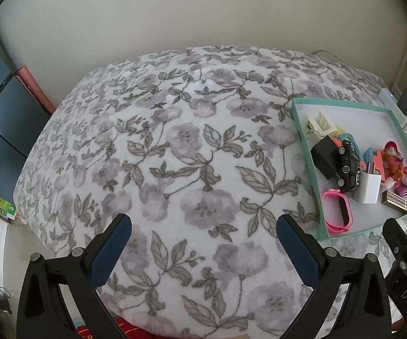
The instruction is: Organize rigid objects
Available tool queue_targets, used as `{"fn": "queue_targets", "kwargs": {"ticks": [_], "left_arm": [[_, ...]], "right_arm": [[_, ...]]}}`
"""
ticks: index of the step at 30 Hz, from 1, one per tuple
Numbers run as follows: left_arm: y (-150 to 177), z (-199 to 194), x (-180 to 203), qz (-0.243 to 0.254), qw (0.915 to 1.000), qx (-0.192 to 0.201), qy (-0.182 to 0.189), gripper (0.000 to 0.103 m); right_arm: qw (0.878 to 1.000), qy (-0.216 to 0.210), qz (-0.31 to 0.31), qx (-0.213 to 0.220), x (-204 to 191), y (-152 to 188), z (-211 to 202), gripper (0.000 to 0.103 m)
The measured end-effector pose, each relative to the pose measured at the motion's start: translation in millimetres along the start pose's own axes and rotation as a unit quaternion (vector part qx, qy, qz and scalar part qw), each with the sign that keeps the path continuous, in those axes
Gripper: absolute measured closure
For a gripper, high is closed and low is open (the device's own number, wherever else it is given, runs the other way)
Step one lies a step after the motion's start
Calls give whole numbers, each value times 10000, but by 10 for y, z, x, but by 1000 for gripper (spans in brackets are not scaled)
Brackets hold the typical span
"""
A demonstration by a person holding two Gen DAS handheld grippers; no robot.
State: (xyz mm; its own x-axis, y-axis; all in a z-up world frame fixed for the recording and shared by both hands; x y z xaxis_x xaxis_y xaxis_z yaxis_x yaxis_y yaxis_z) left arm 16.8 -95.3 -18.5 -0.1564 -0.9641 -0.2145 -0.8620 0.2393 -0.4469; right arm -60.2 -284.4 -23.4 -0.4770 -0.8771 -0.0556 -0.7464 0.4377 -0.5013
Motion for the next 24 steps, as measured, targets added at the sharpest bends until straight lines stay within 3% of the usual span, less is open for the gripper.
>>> {"fn": "queue_targets", "kwargs": {"ticks": [24], "left_arm": [[-5,67,16,87,9998,-115,-128,1]], "right_arm": [[10000,30,50,-24,7,3,21,0]]}}
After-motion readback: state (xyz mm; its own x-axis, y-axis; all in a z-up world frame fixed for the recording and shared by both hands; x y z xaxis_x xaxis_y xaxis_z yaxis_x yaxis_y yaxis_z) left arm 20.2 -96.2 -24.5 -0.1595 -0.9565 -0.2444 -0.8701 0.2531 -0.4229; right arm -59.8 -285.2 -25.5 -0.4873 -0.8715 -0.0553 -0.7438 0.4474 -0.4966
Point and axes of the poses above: each gripper's, at about its wrist camera, not at the fingertips, and z roughly the way its jaws point, x to its right, y to its underside, the point moved 2 cm from there along z, roughly the way its jaws point, and after that the axes turned 2 degrees about z, right-handed, at the moved point
